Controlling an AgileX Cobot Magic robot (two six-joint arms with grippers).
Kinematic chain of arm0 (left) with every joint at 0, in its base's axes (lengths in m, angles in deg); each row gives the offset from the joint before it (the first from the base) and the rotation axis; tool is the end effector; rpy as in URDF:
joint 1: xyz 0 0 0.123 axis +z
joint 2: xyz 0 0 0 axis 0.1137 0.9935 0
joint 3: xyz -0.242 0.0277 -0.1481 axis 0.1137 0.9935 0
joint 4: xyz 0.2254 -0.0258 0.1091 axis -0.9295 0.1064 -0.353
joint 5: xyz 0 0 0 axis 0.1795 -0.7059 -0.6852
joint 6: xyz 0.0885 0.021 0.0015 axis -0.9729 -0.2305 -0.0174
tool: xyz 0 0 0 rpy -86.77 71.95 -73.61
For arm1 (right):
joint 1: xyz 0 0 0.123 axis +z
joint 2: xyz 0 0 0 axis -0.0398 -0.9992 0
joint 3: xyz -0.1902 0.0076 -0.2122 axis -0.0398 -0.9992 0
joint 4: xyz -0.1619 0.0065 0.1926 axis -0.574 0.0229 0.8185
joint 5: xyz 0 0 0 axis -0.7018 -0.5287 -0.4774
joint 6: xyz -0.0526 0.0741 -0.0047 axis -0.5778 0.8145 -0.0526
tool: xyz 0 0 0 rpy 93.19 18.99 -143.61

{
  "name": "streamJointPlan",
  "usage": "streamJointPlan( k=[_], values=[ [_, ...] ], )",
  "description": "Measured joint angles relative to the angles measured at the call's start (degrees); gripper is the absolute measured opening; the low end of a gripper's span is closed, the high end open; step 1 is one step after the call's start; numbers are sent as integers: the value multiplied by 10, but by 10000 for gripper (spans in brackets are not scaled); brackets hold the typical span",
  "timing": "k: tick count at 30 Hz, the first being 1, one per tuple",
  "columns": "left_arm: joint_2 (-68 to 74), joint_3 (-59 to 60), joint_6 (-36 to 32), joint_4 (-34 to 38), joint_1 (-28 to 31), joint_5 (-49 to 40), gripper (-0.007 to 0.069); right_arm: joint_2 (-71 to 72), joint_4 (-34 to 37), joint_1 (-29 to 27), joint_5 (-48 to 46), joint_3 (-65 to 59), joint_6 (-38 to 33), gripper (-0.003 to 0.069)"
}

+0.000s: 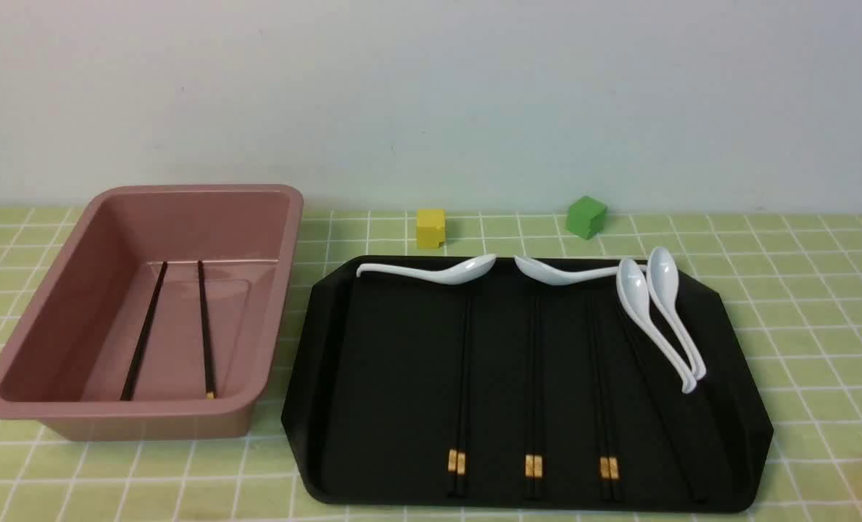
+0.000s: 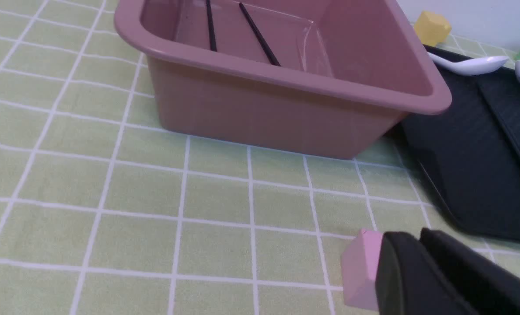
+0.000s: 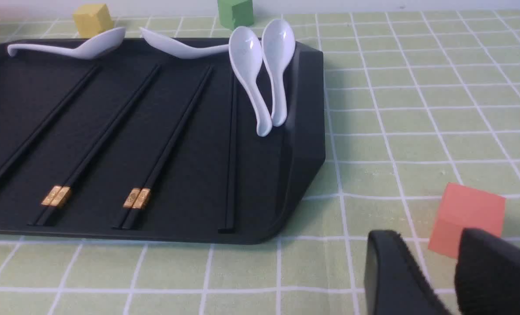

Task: On green tablecloth take chopsticks from black tray and put them in box.
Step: 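Reach over to the black tray and grasp a pair of chopsticks with the left gripper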

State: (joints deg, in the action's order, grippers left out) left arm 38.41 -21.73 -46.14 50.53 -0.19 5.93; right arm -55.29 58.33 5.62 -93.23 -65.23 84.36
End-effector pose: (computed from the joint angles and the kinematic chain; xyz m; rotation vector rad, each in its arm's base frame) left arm 0.0518 -0.0082 0.1700 -0.1762 1.8834 -0.3207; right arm 0.0524 0.0044 0.1744 0.0321 1.8615 0.1240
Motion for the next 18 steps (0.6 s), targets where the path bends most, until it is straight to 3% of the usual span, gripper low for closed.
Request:
streamJointPlan(
  k=[18],
  values=[
    [0, 0, 0, 0, 0, 0, 72, 0, 0, 0, 0, 0, 0, 240]
  ],
)
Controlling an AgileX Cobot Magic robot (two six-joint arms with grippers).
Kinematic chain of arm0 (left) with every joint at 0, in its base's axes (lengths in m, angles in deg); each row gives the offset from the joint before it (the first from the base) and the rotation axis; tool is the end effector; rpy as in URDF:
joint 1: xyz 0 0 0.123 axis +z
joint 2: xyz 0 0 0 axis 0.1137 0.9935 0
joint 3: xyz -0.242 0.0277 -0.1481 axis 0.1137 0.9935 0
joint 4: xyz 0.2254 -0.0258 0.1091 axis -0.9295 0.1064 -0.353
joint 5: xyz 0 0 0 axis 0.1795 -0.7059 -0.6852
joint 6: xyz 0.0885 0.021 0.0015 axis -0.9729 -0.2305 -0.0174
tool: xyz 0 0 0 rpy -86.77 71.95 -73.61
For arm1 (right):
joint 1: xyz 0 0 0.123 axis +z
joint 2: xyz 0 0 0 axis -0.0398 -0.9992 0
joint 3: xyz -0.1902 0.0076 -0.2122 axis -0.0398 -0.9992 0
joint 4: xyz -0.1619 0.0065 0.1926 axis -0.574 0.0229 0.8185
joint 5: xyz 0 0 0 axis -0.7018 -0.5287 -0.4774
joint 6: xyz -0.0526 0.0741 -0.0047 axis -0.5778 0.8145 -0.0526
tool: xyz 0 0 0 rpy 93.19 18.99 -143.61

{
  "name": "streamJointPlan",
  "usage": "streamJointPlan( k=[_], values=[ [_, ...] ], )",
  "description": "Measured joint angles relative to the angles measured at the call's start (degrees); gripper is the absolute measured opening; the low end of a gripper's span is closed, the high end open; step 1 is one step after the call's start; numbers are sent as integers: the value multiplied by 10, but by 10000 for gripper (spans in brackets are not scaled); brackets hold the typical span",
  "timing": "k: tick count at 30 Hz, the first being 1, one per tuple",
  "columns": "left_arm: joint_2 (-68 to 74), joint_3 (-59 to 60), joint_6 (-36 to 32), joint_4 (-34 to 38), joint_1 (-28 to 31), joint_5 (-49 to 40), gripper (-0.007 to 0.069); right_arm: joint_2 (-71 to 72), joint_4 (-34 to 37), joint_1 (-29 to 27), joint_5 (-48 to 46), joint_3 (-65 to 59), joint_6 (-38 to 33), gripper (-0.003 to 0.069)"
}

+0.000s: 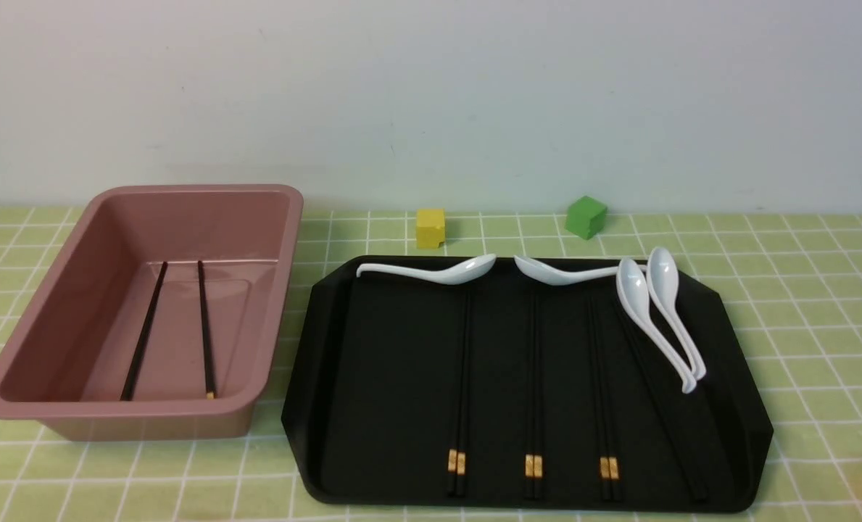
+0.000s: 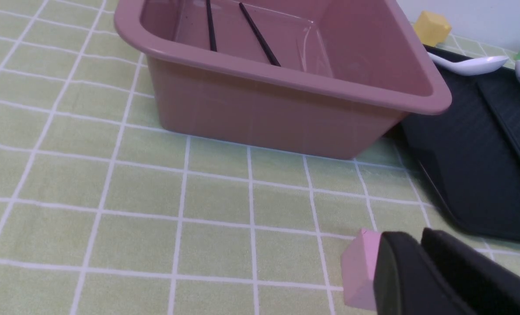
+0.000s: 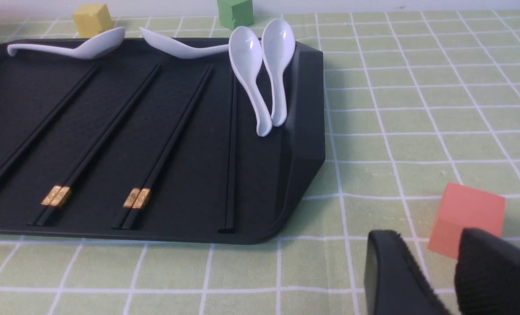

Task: On green tablecloth take chopsticks from black tray and put them in box.
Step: 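Reach over to the black tray and grasp a pair of chopsticks with the left gripper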

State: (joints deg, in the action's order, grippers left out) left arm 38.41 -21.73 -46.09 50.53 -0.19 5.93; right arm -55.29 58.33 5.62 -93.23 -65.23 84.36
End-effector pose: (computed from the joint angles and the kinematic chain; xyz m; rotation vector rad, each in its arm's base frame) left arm 0.0518 -0.0082 0.1700 -0.1770 1.8834 -0.3213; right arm 0.0524 0.0044 0.1744 0.0321 1.8615 0.1240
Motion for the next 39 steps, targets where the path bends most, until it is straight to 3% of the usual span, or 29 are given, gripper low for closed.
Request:
streamJointPlan(
  k=[28, 30, 32, 33, 35, 38, 39],
  values=[
    [0, 0, 5, 10, 0, 0, 104, 0, 0, 0, 0, 0, 0, 240],
    [0, 0, 28, 48, 0, 1, 104, 0, 0, 0, 0, 0, 0, 240],
    [0, 0, 81, 134, 0, 1, 106, 0, 0, 0, 0, 0, 0, 240],
    [0, 0, 81, 134, 0, 1, 106, 0, 0, 0, 0, 0, 0, 240],
    [0, 0, 176, 286, 0, 2, 111, 0, 0, 0, 0, 0, 0, 240],
    [0, 0, 257, 436, 0, 8, 113, 0, 0, 0, 0, 0, 0, 240],
    [0, 0, 264, 452, 0, 8, 113, 0, 0, 0, 0, 0, 0, 240]
  ],
)
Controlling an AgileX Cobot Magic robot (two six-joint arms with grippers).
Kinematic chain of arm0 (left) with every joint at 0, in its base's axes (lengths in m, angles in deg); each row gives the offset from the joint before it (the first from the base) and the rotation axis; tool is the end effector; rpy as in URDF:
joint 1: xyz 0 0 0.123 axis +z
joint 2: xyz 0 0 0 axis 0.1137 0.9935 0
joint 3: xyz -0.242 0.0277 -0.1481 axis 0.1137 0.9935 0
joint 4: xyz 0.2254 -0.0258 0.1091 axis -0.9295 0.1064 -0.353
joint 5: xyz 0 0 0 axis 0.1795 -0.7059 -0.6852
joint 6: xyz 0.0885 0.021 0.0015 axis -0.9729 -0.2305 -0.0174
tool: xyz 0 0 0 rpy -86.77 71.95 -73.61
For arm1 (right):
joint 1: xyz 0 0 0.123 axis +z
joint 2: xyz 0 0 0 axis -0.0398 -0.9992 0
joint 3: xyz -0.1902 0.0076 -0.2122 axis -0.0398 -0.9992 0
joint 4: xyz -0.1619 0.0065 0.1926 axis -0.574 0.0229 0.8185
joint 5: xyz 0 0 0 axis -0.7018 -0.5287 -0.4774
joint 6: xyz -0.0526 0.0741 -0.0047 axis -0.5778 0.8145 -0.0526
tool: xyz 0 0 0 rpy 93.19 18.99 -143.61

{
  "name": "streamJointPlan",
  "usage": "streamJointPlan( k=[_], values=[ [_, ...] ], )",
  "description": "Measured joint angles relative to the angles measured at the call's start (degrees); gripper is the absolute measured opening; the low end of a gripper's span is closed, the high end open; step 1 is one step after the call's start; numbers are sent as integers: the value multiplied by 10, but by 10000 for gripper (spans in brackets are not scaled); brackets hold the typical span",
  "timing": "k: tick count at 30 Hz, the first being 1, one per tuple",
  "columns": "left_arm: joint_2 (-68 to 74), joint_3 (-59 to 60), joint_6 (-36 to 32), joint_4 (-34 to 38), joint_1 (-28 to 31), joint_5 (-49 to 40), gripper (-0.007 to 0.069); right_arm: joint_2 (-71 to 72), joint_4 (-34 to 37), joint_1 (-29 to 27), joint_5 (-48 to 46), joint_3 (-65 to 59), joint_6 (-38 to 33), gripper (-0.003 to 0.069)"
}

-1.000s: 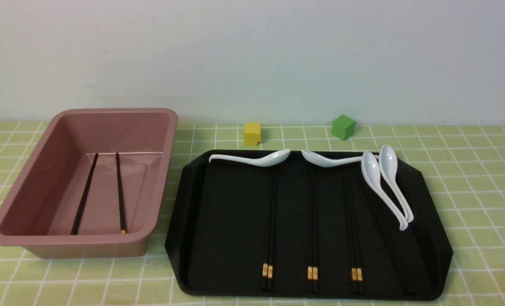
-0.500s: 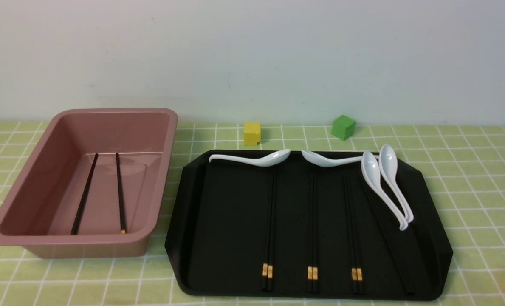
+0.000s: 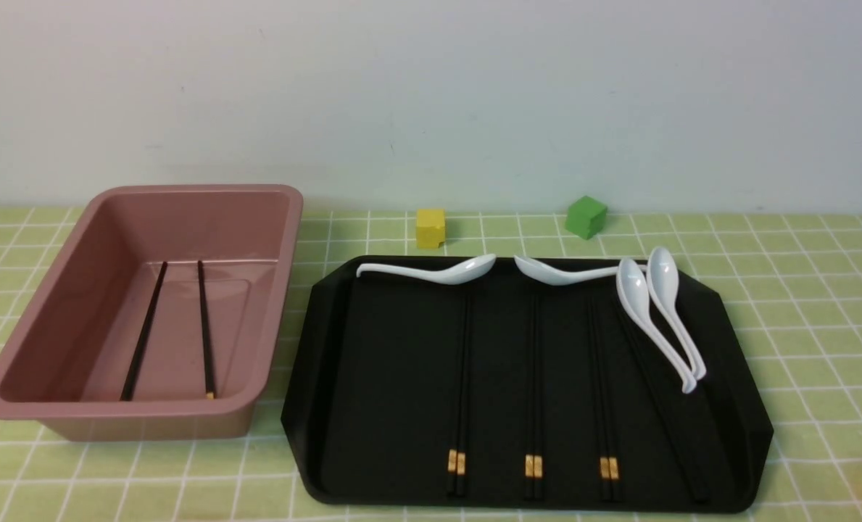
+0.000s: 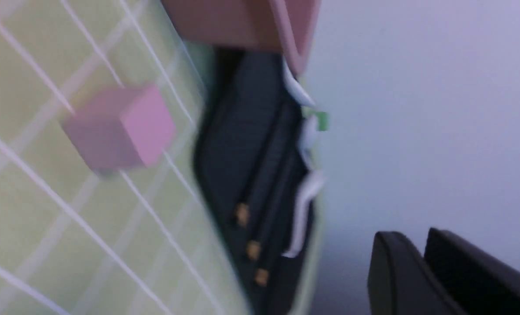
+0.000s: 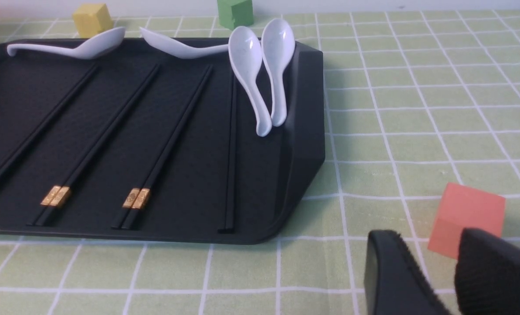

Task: On green tablecloth take chopsticks from black tray and put them in box.
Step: 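Reach over to the black tray and grasp a pair of chopsticks with the left gripper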

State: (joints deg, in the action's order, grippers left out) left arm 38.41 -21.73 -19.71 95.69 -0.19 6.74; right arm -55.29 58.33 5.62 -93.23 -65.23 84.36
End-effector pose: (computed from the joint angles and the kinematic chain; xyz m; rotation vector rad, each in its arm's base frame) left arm 0.0488 -0.0303 0.1822 -1.1135 1.6347 -1.3928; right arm 0.0524 0.0044 0.1744 0.0321 1.8615 0.1240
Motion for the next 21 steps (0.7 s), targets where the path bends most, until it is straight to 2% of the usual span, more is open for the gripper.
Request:
streamJointPlan(
  k=[2, 6, 8, 9, 12, 13, 15, 18, 21],
  values=[
    [0, 0, 22, 76, 0, 3, 113, 0, 0, 0, 0, 0, 0, 240],
    [0, 0, 24, 147, 0, 36, 113, 0, 0, 0, 0, 0, 0, 240],
    [0, -9, -17, 159, 0, 50, 113, 0, 0, 0, 0, 0, 0, 240],
    [0, -9, -17, 159, 0, 50, 113, 0, 0, 0, 0, 0, 0, 240],
    [3, -96, -185, 148, 0, 61, 113, 0, 0, 0, 0, 0, 0, 240],
    [8, -107, -202, 146, 0, 62, 113, 0, 0, 0, 0, 0, 0, 240],
    [59, -176, -282, 124, 0, 52, 113, 0, 0, 0, 0, 0, 0, 240],
    [164, -246, -321, 74, 0, -13, 113, 0, 0, 0, 0, 0, 0, 240],
    [319, -316, -328, -6, 0, -157, 113, 0, 0, 0, 0, 0, 0, 240]
  ],
)
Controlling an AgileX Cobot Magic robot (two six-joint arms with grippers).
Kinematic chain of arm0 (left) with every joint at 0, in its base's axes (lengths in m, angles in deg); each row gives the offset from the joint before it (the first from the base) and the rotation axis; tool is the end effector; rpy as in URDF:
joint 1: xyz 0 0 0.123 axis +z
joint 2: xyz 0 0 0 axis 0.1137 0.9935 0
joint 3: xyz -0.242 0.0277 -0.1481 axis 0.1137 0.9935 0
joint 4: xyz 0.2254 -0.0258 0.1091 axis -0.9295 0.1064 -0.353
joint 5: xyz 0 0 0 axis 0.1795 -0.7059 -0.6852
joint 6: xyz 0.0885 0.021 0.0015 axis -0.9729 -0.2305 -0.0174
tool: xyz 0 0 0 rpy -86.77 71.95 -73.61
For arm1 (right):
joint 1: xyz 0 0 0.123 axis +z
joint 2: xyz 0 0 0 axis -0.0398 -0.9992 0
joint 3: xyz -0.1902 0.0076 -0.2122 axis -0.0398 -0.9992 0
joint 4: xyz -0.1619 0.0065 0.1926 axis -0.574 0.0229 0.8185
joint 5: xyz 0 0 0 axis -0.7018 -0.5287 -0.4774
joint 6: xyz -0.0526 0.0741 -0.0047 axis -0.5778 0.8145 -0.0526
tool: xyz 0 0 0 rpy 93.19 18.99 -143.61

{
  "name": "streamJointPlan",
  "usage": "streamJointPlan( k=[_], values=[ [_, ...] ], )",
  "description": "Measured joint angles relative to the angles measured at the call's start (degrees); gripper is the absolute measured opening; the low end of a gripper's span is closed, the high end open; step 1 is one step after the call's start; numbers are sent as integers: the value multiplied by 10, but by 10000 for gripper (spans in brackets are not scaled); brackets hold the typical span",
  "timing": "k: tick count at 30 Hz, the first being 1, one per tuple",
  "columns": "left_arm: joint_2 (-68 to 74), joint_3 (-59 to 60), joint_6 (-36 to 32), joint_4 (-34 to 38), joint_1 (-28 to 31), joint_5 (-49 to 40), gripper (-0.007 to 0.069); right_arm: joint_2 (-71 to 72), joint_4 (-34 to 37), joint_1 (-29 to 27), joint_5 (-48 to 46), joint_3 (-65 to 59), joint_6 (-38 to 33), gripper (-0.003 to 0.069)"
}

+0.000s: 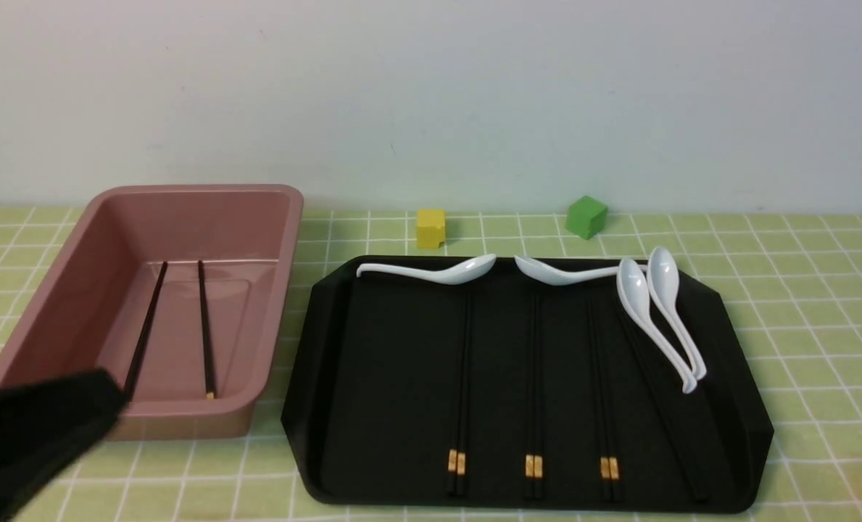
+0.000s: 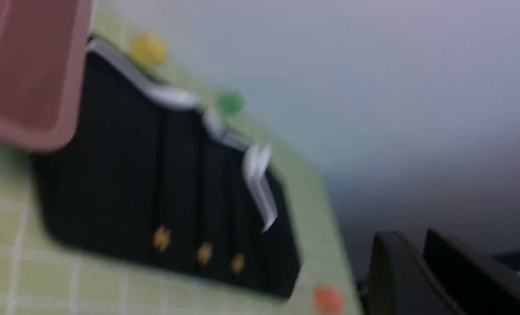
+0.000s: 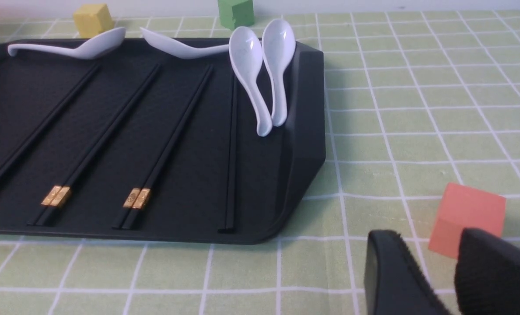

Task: On green tablecloth take chopsticks from black tray and put them in box.
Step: 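Reach over to the black tray and grasp a pair of chopsticks with the left gripper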

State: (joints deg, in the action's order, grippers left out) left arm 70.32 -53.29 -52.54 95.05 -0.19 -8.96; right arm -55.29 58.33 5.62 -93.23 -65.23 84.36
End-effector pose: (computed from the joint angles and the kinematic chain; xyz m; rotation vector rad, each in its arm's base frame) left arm 0.0971 -0.0521 0.3087 -0.4722 2.0390 -1.0816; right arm 0.0524 0.0044 0.1744 0.0321 1.8615 0.1240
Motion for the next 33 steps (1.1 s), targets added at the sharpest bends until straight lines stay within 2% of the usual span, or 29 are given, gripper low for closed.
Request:
streamJointPlan(
  k=[4, 6, 8, 10, 13, 16, 20, 24, 26, 29, 33],
  values=[
    [213, -92, -22, -81, 0, -203, 113, 0, 0, 0, 0, 0, 0, 240],
    [322, -136, -54, -95, 0, -272, 113, 0, 0, 0, 0, 0, 0, 240],
    [407, -171, -71, -98, -8, -302, 113, 0, 0, 0, 0, 0, 0, 240],
    [459, -196, -74, -101, -23, -305, 113, 0, 0, 0, 0, 0, 0, 240],
    [559, -263, -45, -129, -108, -284, 115, 0, 0, 0, 0, 0, 0, 240],
    [620, -335, 9, -180, -183, -259, 120, 0, 0, 0, 0, 0, 0, 240],
    [686, -420, 110, -275, -250, -231, 134, 0, 0, 0, 0, 0, 0, 240],
    [747, -507, 209, -372, -296, -223, 183, 0, 0, 0, 0, 0, 0, 240],
    [769, -533, 222, -400, -308, -225, 206, 0, 0, 0, 0, 0, 0, 240],
    [835, -606, 246, -443, -329, -243, 301, 0, 0, 0, 0, 0, 0, 240],
    [899, -676, 251, -460, -333, -258, 369, 0, 0, 0, 0, 0, 0, 240]
  ],
)
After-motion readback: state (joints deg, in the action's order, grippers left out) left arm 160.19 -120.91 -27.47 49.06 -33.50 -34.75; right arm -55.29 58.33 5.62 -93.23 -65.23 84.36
